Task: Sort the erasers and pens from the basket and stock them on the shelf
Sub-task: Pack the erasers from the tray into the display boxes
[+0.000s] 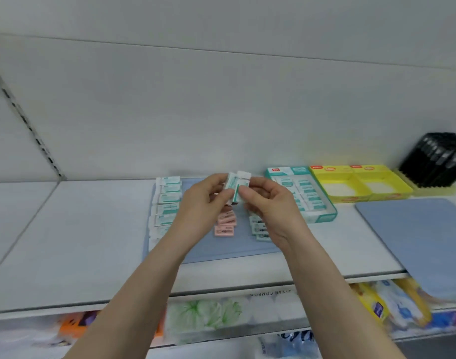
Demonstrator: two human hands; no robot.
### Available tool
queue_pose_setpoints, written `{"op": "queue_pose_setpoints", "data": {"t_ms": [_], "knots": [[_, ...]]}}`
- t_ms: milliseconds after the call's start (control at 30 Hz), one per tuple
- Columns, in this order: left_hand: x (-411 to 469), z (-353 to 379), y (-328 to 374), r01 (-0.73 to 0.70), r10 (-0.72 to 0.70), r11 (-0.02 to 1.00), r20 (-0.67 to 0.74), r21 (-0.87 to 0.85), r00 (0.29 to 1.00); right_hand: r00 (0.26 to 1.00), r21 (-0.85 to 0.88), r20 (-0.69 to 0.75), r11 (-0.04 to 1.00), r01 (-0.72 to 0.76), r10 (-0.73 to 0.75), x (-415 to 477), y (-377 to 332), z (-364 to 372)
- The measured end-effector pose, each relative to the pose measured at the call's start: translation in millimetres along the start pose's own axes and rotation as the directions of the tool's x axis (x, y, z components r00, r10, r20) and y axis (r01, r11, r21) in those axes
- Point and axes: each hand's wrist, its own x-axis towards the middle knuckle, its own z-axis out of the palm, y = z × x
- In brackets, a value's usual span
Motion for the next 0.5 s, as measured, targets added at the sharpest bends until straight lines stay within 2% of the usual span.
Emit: {"op": "queue_pose_setpoints", "data": {"t_ms": [67, 133, 167, 200, 267, 300, 400, 500], "knots": [[3.3, 11.2, -1.1, 0.002, -0.001, 0.998, -0.023, 0.061, 1.0, 0.994, -0.052, -0.082, 0.997, 0.062, -0.066, 2.8, -11.0, -24.4], [7.2, 23.3, 0.9, 0.001, 0.001, 0.996, -0.02, 0.092, 1.0, 0.971, -0.261, -0.127, 0.951, 0.164, -0.203, 9.0, -26.6, -61.5], [9.2, 30.7, 3.3, -0.006, 0.007, 0.995, -0.01, 0.101, 1.0, 0.955, -0.455, -0.101, 0.867, 0.203, -0.277, 13.0, -34.4, -82.4], [11.4, 39.1, 5.9, -0.011, 0.011, 0.993, 0.004, 0.121, 1.0, 0.949, -0.641, -0.046, 0.738, 0.211, -0.312, 17.6, -41.5, -102.5], [14.9, 57.8, 11.3, -0.034, 0.028, 0.979, 0.035, 0.2, 0.999, 0.965, -0.855, 0.056, 0.486, 0.179, -0.257, 25.7, -51.2, -138.0], [16.6, 67.2, 13.1, -0.055, 0.043, 0.965, 0.053, 0.256, 0.998, 0.975, -0.898, 0.096, 0.405, 0.173, -0.202, 29.4, -54.1, -151.6], [22.2, 92.7, 16.3, -0.106, 0.064, 0.897, 0.111, 0.428, 0.992, 0.979, -0.943, 0.202, 0.267, 0.198, -0.015, 38.9, -57.8, -168.5], [27.2, 110.9, 18.6, -0.106, 0.023, 0.829, 0.156, 0.549, 0.987, 0.959, -0.961, 0.247, 0.161, 0.224, 0.141, 50.1, -57.7, -168.1]]}}
